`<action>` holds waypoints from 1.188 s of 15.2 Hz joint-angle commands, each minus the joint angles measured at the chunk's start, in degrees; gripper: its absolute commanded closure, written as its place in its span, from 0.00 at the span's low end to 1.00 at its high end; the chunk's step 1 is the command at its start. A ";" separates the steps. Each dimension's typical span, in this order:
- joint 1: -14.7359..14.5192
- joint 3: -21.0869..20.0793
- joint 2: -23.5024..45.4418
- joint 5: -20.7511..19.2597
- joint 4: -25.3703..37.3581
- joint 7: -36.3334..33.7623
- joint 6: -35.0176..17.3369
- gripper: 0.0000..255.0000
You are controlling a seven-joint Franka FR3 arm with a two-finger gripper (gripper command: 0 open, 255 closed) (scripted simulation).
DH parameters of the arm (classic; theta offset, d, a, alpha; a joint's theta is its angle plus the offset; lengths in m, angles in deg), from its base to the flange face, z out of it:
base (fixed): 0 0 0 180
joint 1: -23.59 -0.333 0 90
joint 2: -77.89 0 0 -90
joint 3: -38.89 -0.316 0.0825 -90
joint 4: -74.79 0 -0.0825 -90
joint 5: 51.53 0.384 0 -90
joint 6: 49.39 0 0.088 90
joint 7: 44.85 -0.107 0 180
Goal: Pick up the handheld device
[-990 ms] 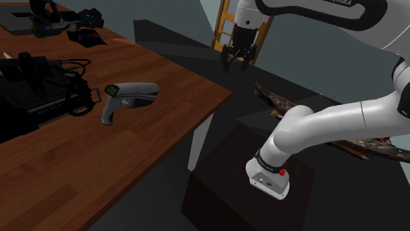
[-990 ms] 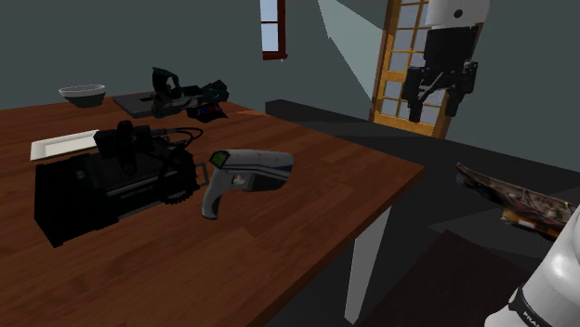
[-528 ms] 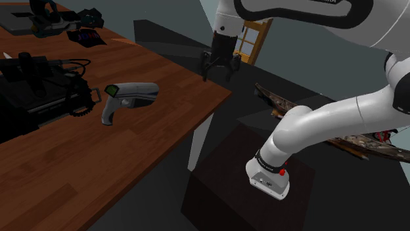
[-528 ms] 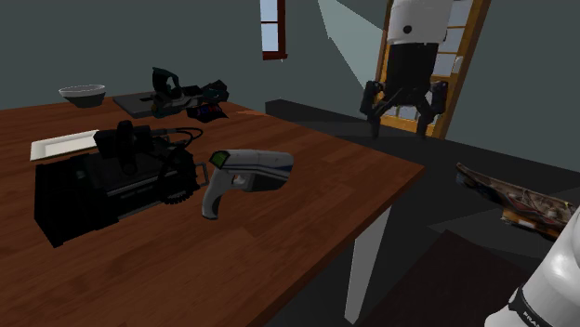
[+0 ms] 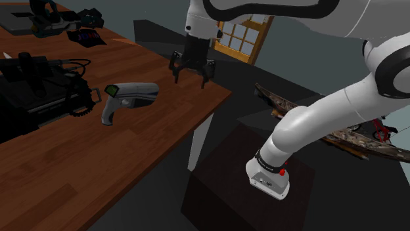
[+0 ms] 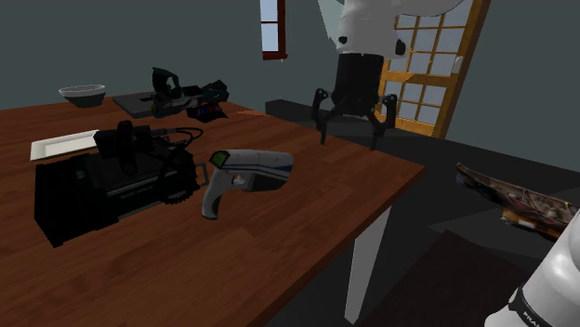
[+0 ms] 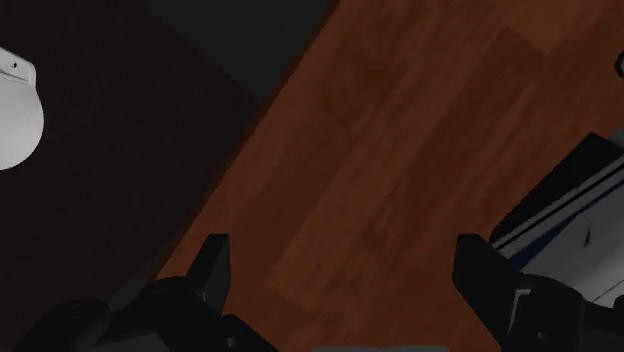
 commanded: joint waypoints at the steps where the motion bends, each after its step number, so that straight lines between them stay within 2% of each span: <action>1: 0.63 -2.18 3.57 1.24 1.93 -5.55 -2.63 0.00; 6: 2.10 -6.62 13.19 1.85 8.40 -18.50 -8.40 0.00; 12: 2.47 -9.94 26.03 -1.22 17.92 -34.24 -14.84 0.00; 13: 2.31 -10.05 27.42 -1.73 19.03 -35.87 -15.43 0.00; 18: 2.06 -10.12 28.13 -1.62 15.95 -35.04 -19.06 0.00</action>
